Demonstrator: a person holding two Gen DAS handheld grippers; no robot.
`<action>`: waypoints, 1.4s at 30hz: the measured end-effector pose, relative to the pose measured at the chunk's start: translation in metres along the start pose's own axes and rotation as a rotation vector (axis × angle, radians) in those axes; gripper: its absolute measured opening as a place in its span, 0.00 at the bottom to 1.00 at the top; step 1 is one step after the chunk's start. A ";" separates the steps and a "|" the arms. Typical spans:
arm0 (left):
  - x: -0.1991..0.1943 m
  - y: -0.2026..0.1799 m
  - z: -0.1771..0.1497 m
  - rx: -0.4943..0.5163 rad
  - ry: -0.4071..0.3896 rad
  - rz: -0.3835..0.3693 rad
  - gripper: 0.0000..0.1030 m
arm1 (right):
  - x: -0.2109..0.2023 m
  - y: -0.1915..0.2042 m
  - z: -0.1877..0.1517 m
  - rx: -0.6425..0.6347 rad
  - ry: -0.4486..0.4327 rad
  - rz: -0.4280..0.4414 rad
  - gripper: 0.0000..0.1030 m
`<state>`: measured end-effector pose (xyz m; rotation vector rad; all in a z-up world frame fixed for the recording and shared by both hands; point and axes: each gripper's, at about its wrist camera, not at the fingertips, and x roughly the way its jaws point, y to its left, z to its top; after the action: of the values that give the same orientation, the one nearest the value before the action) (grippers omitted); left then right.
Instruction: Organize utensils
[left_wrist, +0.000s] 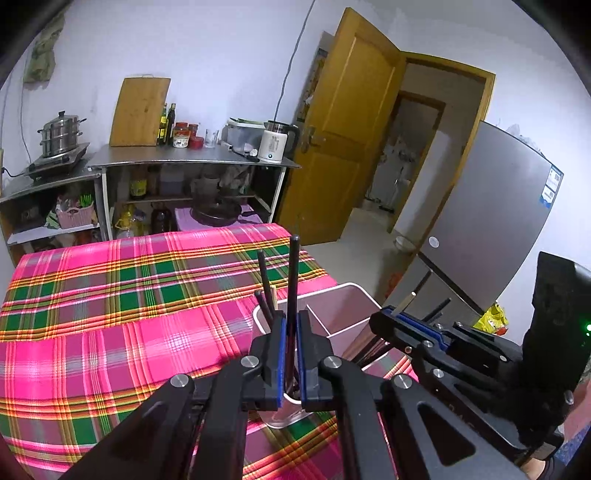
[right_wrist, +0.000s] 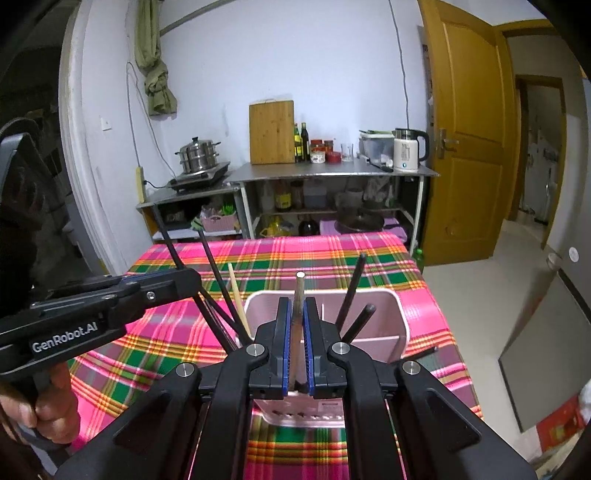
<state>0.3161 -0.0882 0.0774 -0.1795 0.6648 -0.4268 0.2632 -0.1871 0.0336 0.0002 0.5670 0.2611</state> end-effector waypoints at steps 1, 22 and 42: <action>0.000 0.000 -0.001 -0.001 0.001 0.000 0.05 | 0.001 0.000 -0.001 0.001 0.005 0.000 0.06; -0.052 0.001 -0.020 0.011 -0.054 0.018 0.13 | -0.044 0.003 -0.009 0.010 -0.033 -0.011 0.16; -0.111 -0.010 -0.118 0.049 -0.051 0.065 0.13 | -0.109 0.022 -0.082 0.040 -0.030 -0.010 0.16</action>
<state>0.1600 -0.0519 0.0510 -0.1213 0.6079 -0.3744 0.1260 -0.1985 0.0241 0.0403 0.5421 0.2396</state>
